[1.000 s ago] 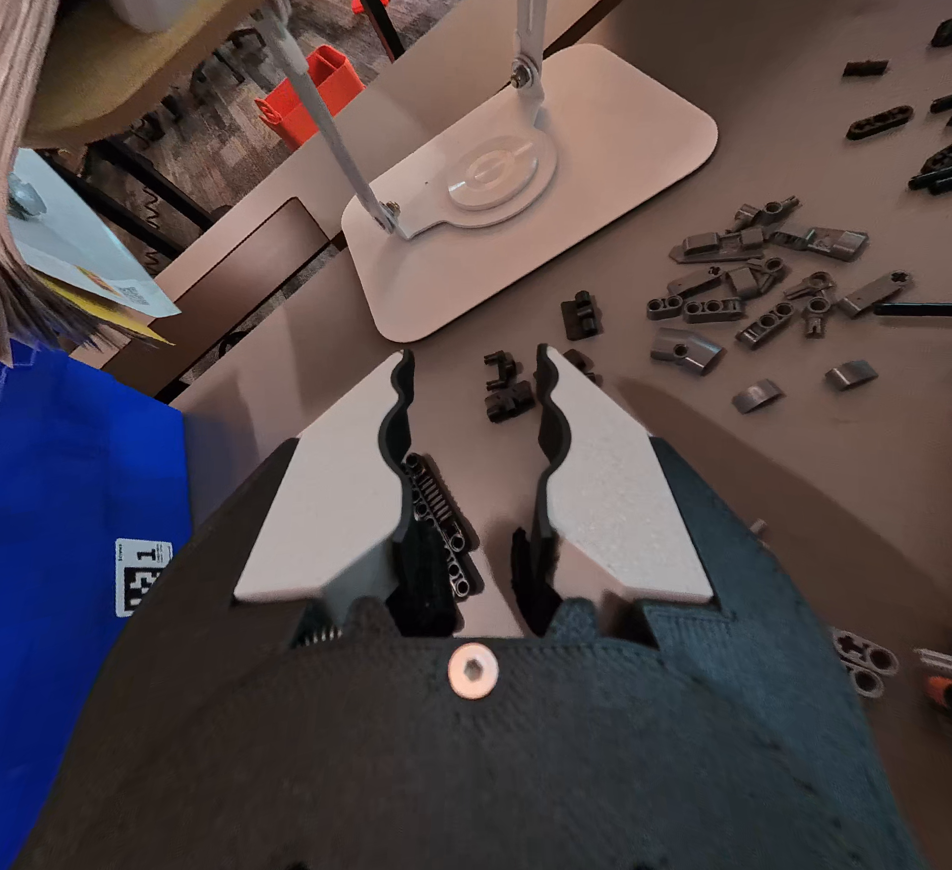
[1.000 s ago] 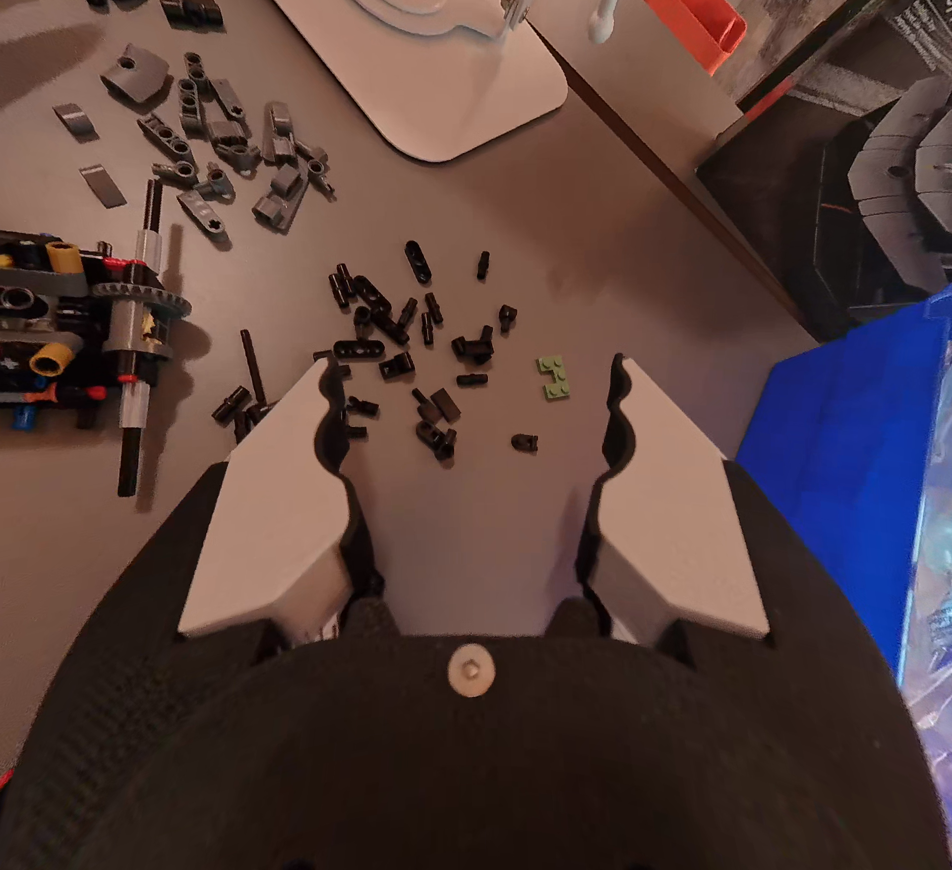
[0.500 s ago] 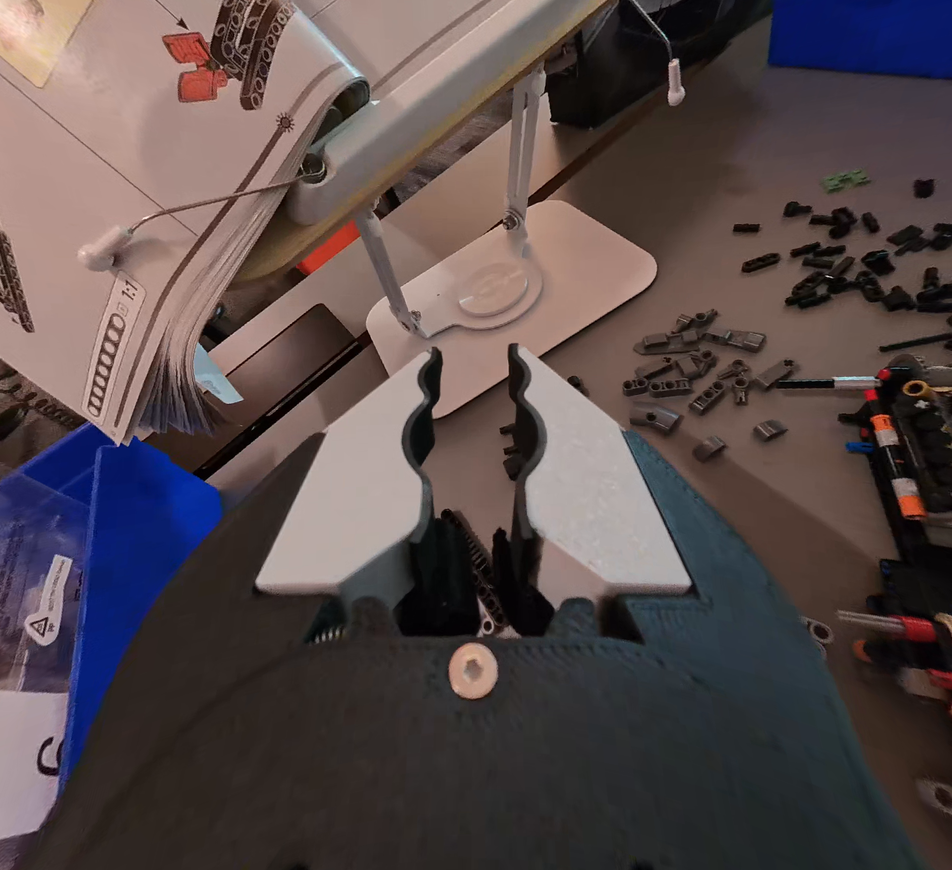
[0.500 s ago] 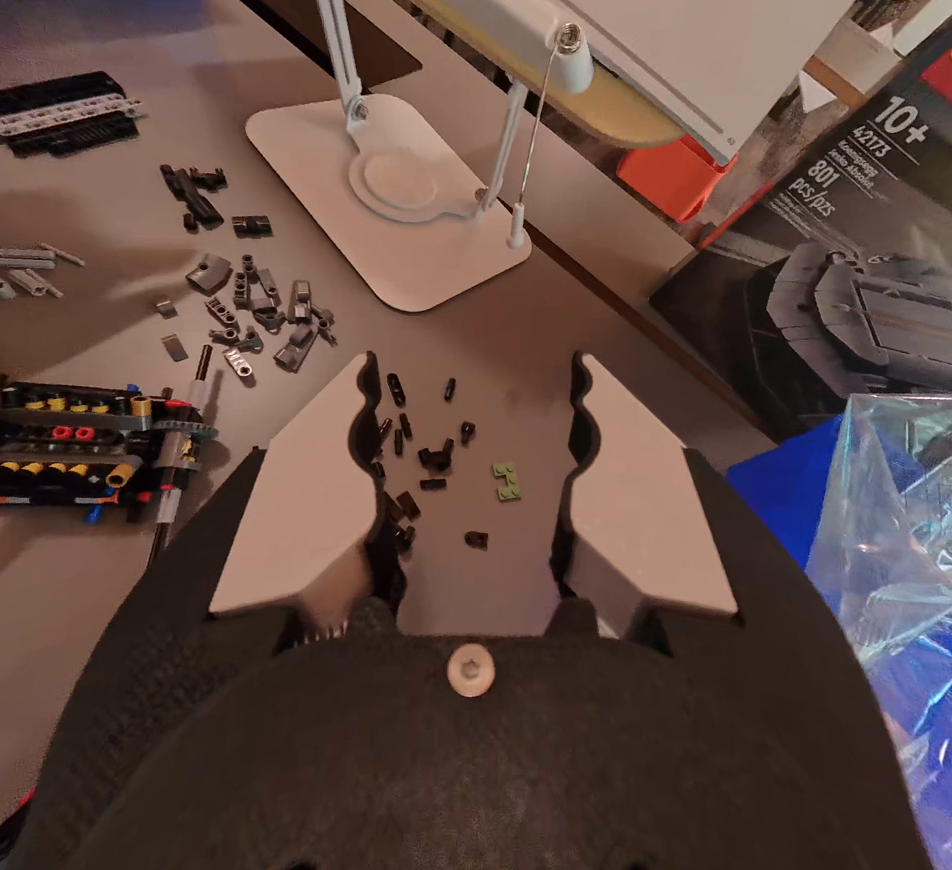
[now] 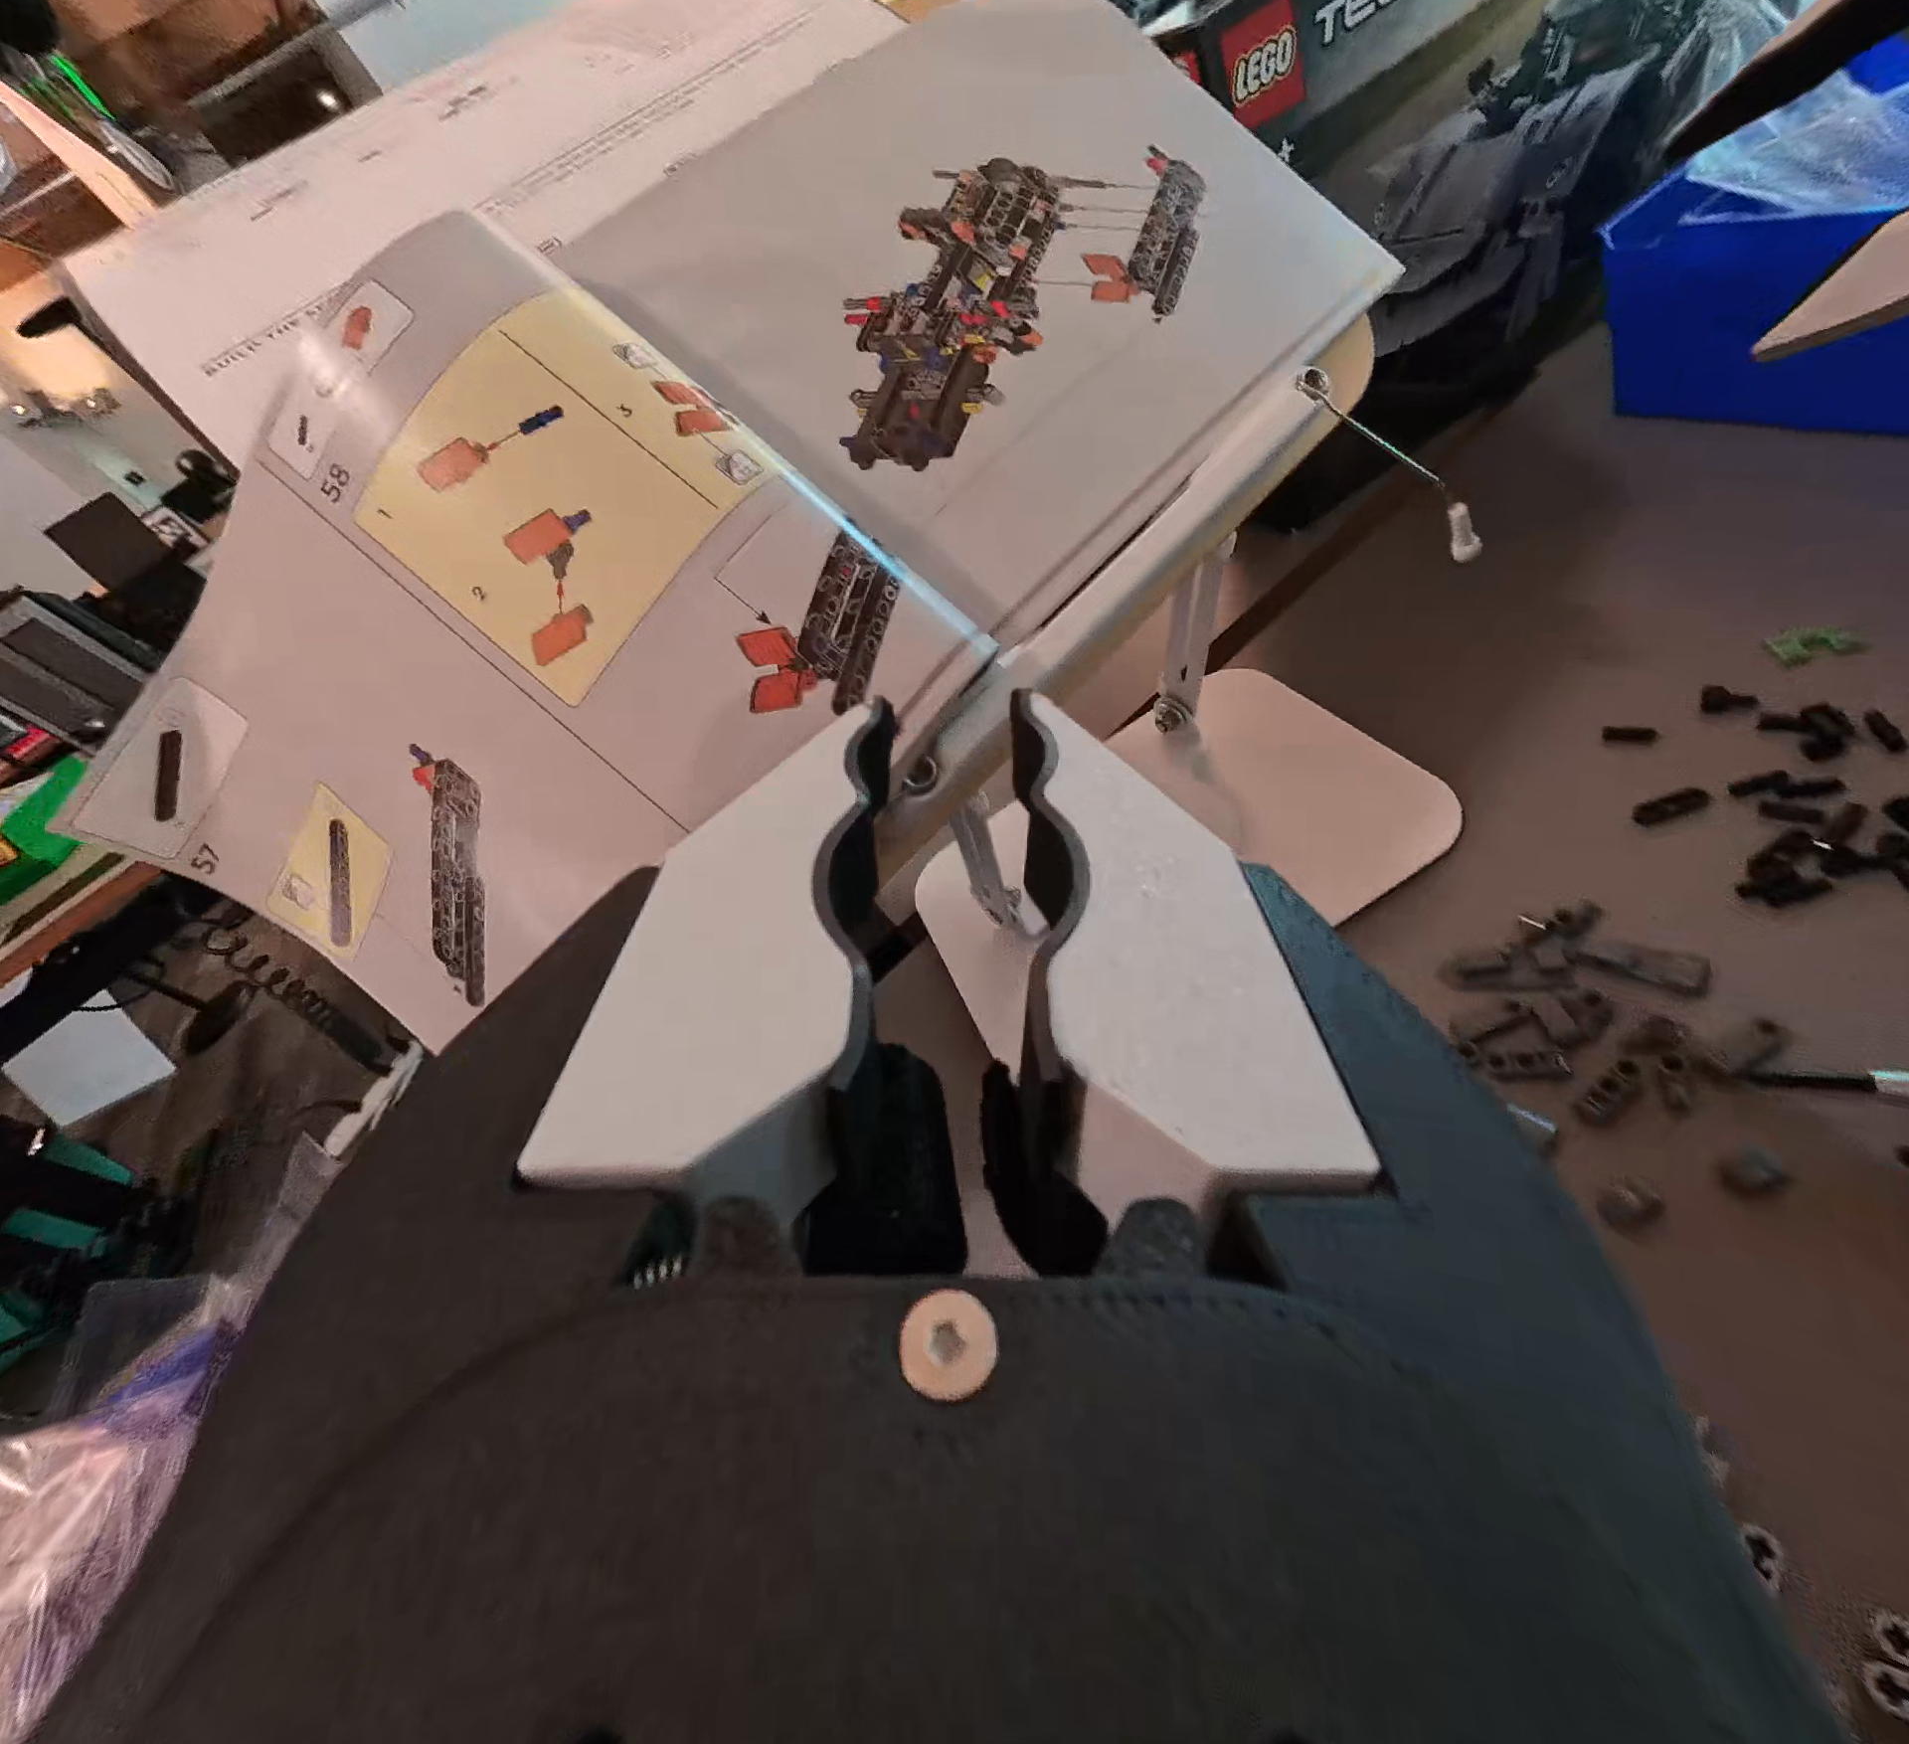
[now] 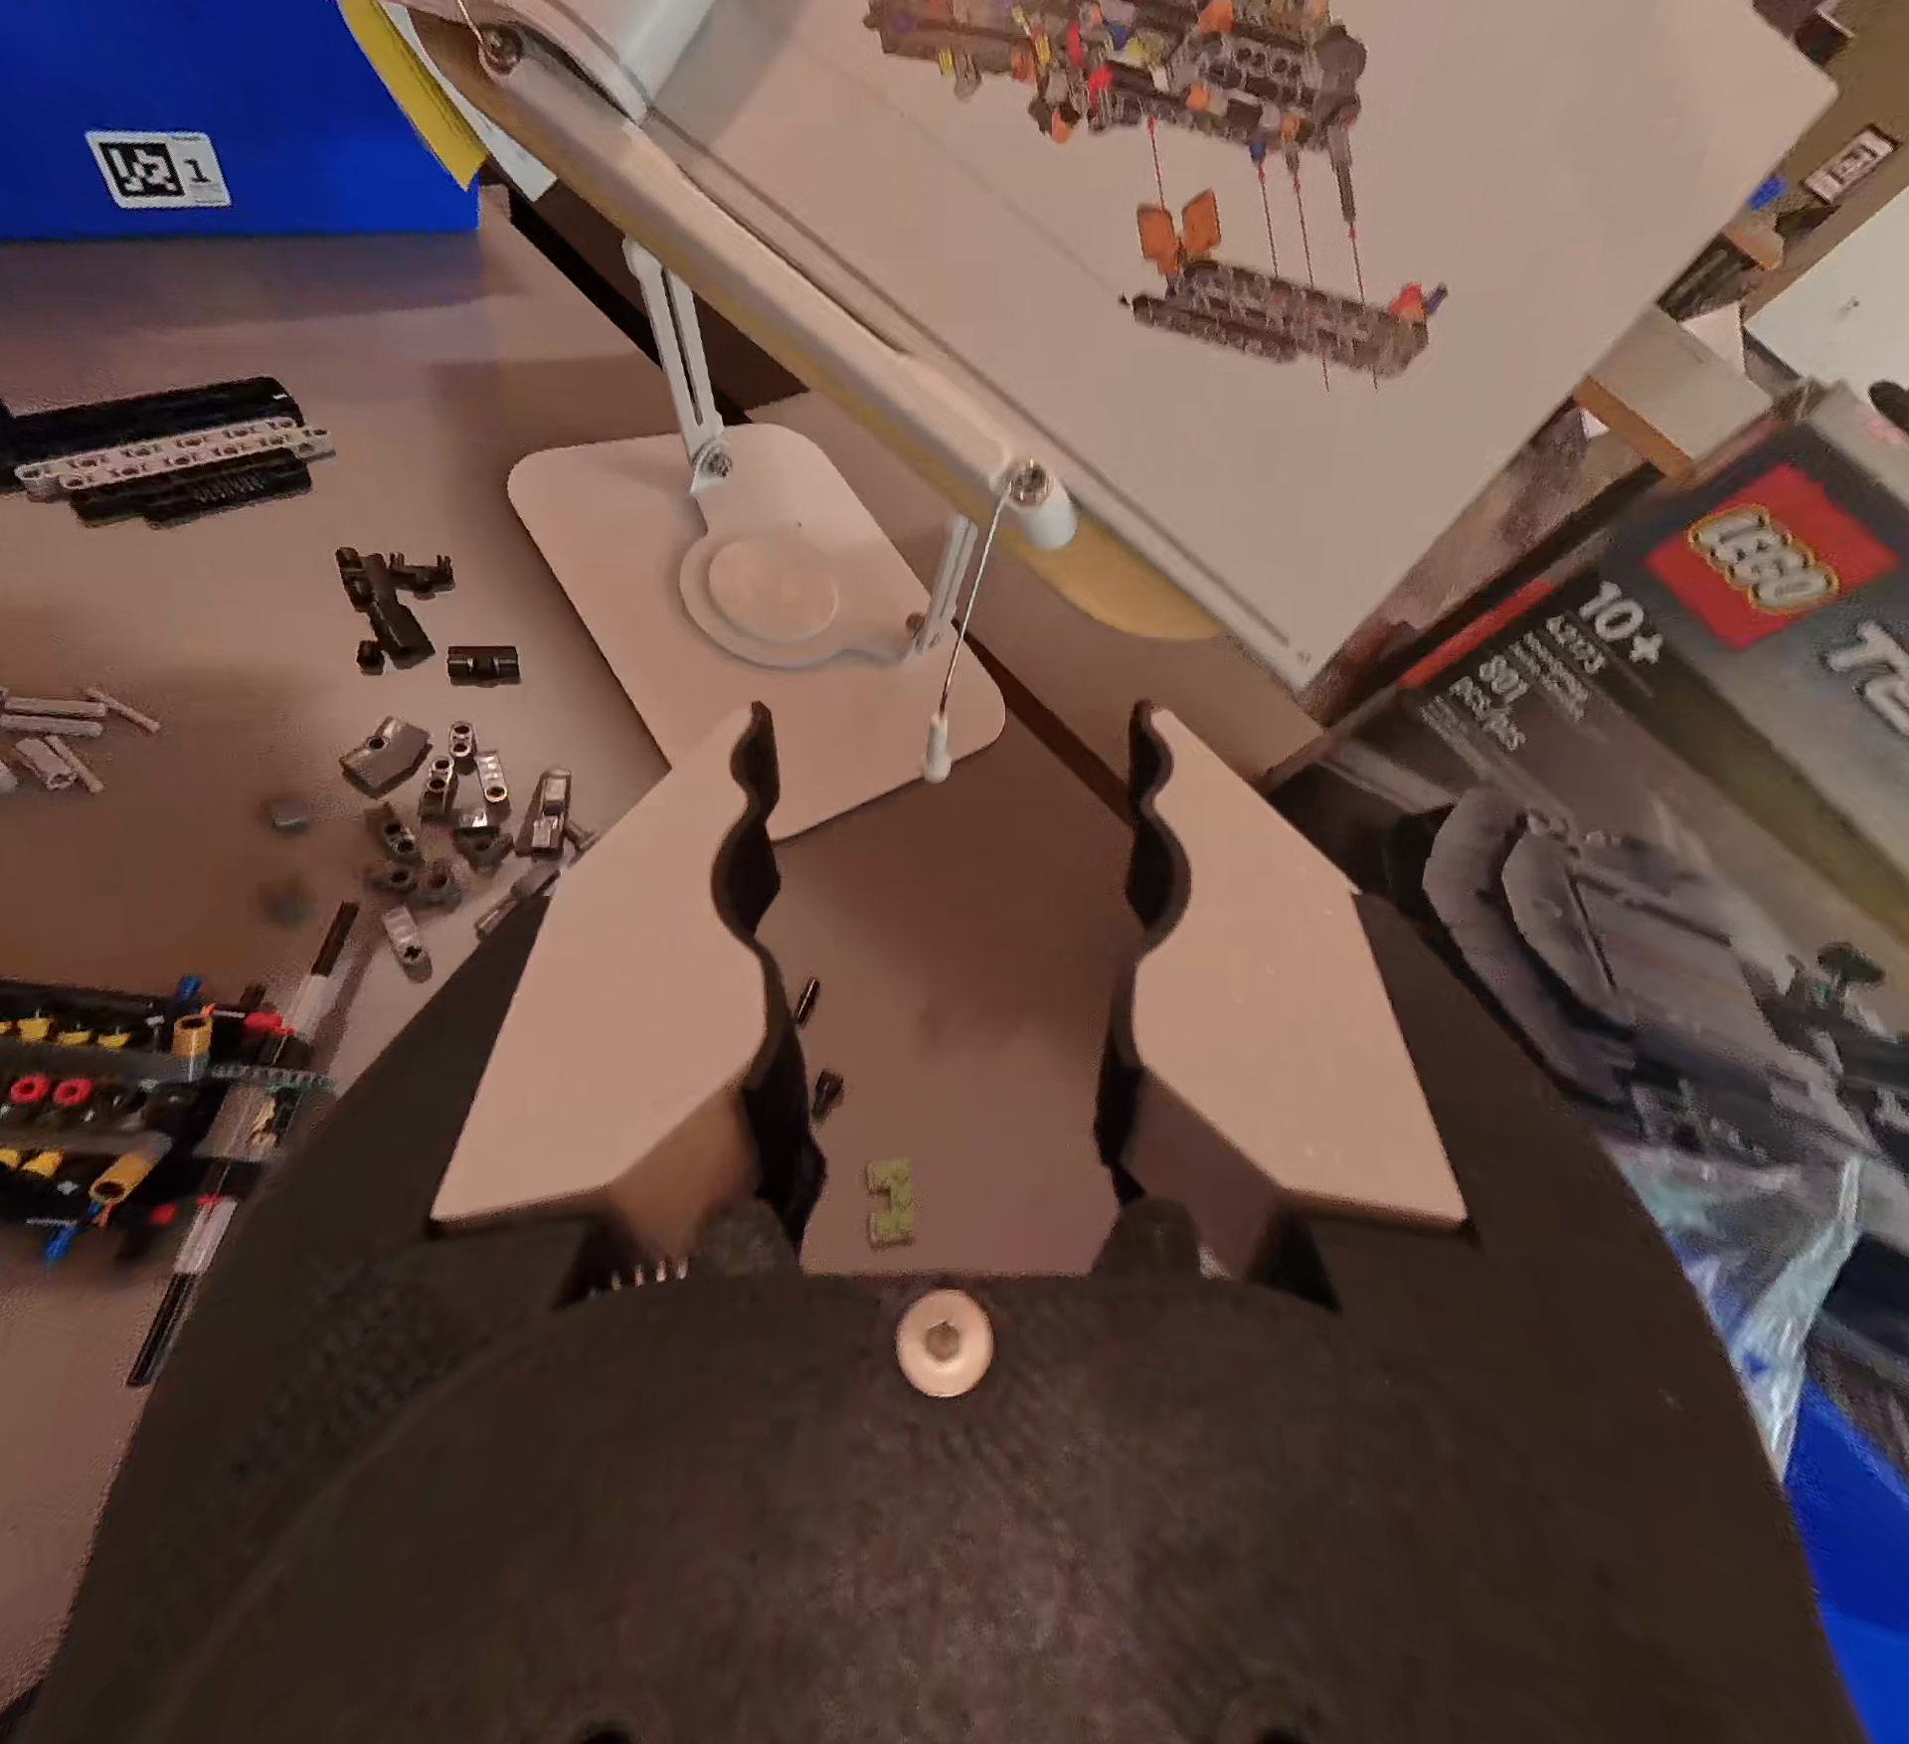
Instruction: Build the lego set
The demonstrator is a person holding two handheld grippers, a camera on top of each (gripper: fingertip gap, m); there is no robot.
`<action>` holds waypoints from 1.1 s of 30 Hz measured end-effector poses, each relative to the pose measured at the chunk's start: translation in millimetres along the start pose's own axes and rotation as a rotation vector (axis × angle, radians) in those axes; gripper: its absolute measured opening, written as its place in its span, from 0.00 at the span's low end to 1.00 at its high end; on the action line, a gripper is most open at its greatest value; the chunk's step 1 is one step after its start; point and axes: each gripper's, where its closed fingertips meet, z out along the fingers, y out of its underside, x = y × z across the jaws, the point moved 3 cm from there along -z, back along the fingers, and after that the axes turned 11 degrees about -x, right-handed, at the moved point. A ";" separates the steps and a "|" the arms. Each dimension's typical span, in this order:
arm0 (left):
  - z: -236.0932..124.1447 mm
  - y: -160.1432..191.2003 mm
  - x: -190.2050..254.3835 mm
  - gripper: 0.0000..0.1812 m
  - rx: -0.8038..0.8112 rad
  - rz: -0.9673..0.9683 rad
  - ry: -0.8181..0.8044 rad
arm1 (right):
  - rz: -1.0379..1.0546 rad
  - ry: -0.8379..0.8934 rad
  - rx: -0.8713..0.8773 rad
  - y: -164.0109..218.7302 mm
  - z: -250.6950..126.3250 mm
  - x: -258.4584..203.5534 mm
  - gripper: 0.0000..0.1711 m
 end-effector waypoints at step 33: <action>-54.0 217.6 47.6 0.35 -0.677 -0.209 0.374 | -0.058 -0.529 -0.098 19.4 3.8 -184.3 0.00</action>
